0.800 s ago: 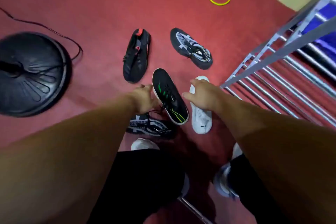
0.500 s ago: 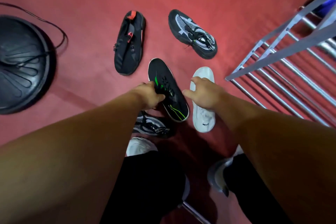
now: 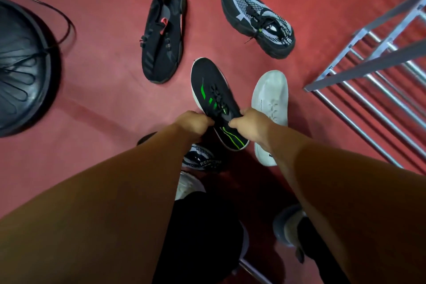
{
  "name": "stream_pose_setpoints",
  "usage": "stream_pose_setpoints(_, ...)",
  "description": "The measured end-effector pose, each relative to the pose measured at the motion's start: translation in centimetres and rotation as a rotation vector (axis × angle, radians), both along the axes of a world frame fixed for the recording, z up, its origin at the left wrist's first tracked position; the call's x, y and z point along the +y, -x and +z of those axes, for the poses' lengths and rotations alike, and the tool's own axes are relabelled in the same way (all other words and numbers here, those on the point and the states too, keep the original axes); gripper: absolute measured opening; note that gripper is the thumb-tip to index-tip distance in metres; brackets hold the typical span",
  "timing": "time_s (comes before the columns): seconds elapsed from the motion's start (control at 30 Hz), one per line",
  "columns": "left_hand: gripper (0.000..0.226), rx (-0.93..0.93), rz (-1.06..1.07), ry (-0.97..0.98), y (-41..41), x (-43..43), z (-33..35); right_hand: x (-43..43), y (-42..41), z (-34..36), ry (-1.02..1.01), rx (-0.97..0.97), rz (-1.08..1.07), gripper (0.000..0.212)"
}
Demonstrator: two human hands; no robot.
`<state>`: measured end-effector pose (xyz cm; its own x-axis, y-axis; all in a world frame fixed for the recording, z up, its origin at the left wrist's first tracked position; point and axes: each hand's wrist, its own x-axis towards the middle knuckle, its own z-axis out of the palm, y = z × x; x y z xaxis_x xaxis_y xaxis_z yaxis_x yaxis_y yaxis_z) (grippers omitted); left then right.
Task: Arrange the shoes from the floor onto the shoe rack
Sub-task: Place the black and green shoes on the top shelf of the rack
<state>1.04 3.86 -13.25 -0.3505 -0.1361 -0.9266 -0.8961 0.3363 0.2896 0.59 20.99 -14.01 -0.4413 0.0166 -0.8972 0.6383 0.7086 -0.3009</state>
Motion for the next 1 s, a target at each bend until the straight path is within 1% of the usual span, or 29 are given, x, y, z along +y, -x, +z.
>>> stream_pose_setpoints(0.03, 0.014, -0.019, 0.065, -0.047, -0.1, 0.5, 0.0, 0.1, 0.1, -0.6, 0.017, -0.011, -0.03, 0.065)
stream_pose_setpoints(0.07, 0.019, -0.046, 0.115, -0.098, -0.1, 1.0, 0.2, 0.2, 0.2, -0.8, 0.028, -0.019, -0.063, 0.068)
stream_pose_setpoints(0.13, 0.026, -0.069, 0.165, -0.15, 0.0, 1.5, 0.4, -0.2, 0.7, 0.0, 0.04, -0.031, -0.132, 0.071)
stream_pose_setpoints(0.17, 0.027, -0.07, 0.186, -0.159, 0.1, 1.6, 0.5, -0.4, 0.8, 0.4, 0.05, -0.038, -0.171, 0.069)
stream_pose_setpoints(0.2, 0.028, -0.073, 0.214, -0.167, 0.2, 1.6, 0.7, -0.5, 0.9, 0.9, 0.071, -0.047, -0.212, 0.06)
stream_pose_setpoints(0.27, 0.03, -0.079, 0.268, -0.218, 0.5, 1.8, 1.4, -0.5, 1.0, 1.4, 0.135, -0.068, -0.308, 0.031)
stream_pose_setpoints(0.3, 0.03, -0.078, 0.288, -0.257, 0.7, 1.9, 1.8, -0.4, 1.0, 1.8, 0.177, -0.079, -0.35, 0.022)
stream_pose_setpoints(0.33, 0.024, -0.077, 0.291, -0.29, 0.8, 2.0, 2.4, -0.4, 1.0, 2.3, 0.209, -0.081, -0.383, 0.018)
stream_pose_setpoints(0.37, 0.016, -0.078, 0.302, -0.311, 1.1, 2.2, 3.2, -0.4, 1.1, 3.0, 0.234, -0.069, -0.411, 0.017)
stream_pose_setpoints(0.4, 0.014, -0.068, 0.323, -0.325, 1.3, 2.3, 3.9, -0.4, 1.2, 3.8, 0.246, -0.048, -0.434, 0.017)
stream_pose_setpoints(0.53, 0.023, -0.022, 0.358, -0.338, 2.6, 2.8, 8.0, -0.5, 1.9, 8.4, 0.277, 0.052, -0.508, 0.028)
stream_pose_setpoints(0.63, 0.019, -0.011, 0.369, -0.353, 3.1, 3.1, 12.2, 0.0, 1.8, 13.1, 0.313, 0.08, -0.551, 0.031)
stream_pose_setpoints(0.77, 0.02, 0.128, 0.336, -0.372, 2.5, 3.1, 18.8, 1.6, 0.9, 20.1, 0.357, 0.137, -0.588, 0.025)
stream_pose_setpoints(0.87, 0.029, 0.256, 0.313, -0.394, 1.9, 3.1, 23.6, 3.3, -0.1, 26.2, 0.363, 0.23, -0.573, 0.01)
stream_pose_setpoints(1.0, 0.029, 0.415, 0.265, -0.428, 0.7, 3.9, 31.4, 5.1, -1.7, 34.0, 0.414, 0.342, -0.533, 0.016)
